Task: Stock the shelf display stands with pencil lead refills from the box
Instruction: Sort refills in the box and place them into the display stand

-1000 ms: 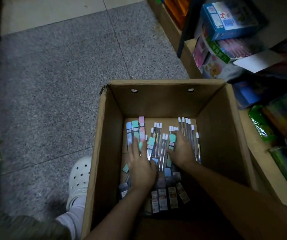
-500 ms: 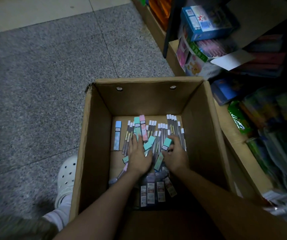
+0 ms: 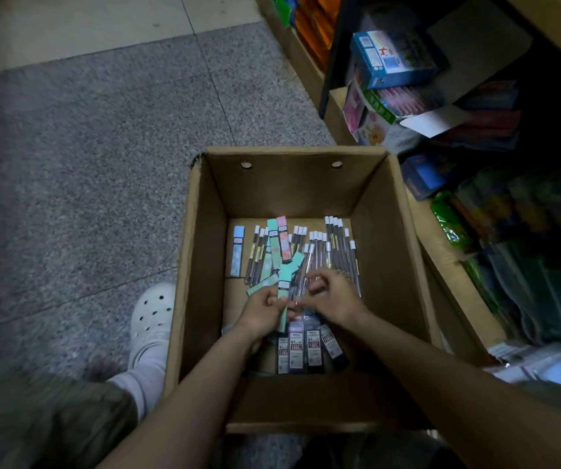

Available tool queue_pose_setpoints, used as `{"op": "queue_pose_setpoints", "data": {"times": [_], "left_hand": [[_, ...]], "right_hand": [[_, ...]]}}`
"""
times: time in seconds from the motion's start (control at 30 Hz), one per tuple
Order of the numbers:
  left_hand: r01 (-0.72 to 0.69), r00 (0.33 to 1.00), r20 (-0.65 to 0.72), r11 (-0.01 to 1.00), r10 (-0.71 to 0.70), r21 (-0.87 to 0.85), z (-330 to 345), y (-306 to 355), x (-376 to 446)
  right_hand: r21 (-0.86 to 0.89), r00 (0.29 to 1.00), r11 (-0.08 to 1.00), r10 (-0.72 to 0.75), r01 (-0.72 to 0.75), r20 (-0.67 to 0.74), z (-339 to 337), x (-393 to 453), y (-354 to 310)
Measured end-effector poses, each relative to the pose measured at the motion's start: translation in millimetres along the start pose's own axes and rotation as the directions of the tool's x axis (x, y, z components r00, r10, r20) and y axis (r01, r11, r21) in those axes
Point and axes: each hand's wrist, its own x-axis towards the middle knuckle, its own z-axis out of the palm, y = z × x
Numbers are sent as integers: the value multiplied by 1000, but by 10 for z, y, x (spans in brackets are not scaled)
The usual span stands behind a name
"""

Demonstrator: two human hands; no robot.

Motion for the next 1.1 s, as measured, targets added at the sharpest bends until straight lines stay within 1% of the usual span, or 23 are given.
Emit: {"op": "queue_pose_setpoints", "data": {"times": [0.03, 0.07, 0.1, 0.17, 0.27, 0.33, 0.37, 0.4, 0.47, 0.53, 0.6, 0.67, 0.73, 0.8, 0.83, 0.9, 1.03, 1.1], "left_hand": [[31, 999, -15, 1000, -30, 3, -16, -37, 15], [61, 998, -19, 998, -61, 11, -33, -75, 20], [87, 996, -17, 996, -86, 20, -53, -111, 28], [127, 992, -30, 991, -126, 52, -91, -177, 49], [154, 986, -75, 982, -147, 110, -109, -239, 121], [148, 986, -94, 979, -136, 143, -105, -260, 172], [140, 987, -98, 977, -126, 159, -102, -260, 188], [132, 988, -99, 977, -116, 168, -95, -253, 198], [91, 993, -91, 983, -77, 161, -82, -224, 210], [44, 997, -75, 988, -33, 149, -81, -140, 193], [-17, 999, -30, 980, 24, 200, -99, -8, 150], [-123, 992, 46, 953, 114, 277, -146, 183, 77], [-210, 977, 115, 915, 181, 343, -189, 427, -13], [-296, 954, 171, 870, 247, 394, -192, 700, -133], [-348, 935, 214, 841, 282, 413, -173, 848, -197], [-471, 879, 317, 753, 356, 459, -99, 1194, -356], [-687, 718, 534, 580, 446, 439, 191, 1999, -800], [-758, 644, 595, 504, 481, 414, 377, 2305, -1055]], "right_hand": [[-196, 1000, 981, -4, 3, -2, -19, -26, 85], [-367, 1000, 930, 2, 5, 18, -24, -45, 174], [-485, 999, 874, 17, 7, 45, -11, -56, 254], [-602, 996, 798, 40, 19, 84, 53, -55, 366], [-698, 994, 713, 8, 72, 111, 158, -2, 464], [-716, 992, 690, -30, 110, 124, 187, 32, 483], [-703, 992, 701, -48, 119, 120, 186, 46, 475], [-680, 993, 723, -69, 118, 100, 172, 59, 457], [-621, 995, 779, -104, 90, 14, 103, 80, 387], [-538, 993, 841, -105, 62, -50, 14, 77, 275], [-468, 996, 881, -92, 70, -23, -71, 14, 147], [-461, 993, 881, -119, 106, 0, -146, -97, -10], [-480, 982, 864, -185, 150, -26, -245, -220, -222], [-511, 956, 834, -284, 210, -72, -392, -364, -508], [-525, 939, 820, -327, 228, -103, -486, -457, -674], [-522, 897, 811, -405, 264, -177, -718, -704, -1018], [-554, 759, 764, -565, 331, -325, -1214, -1372, -1599], [-570, 694, 749, -607, 338, -387, -1438, -1716, -1766]]}}
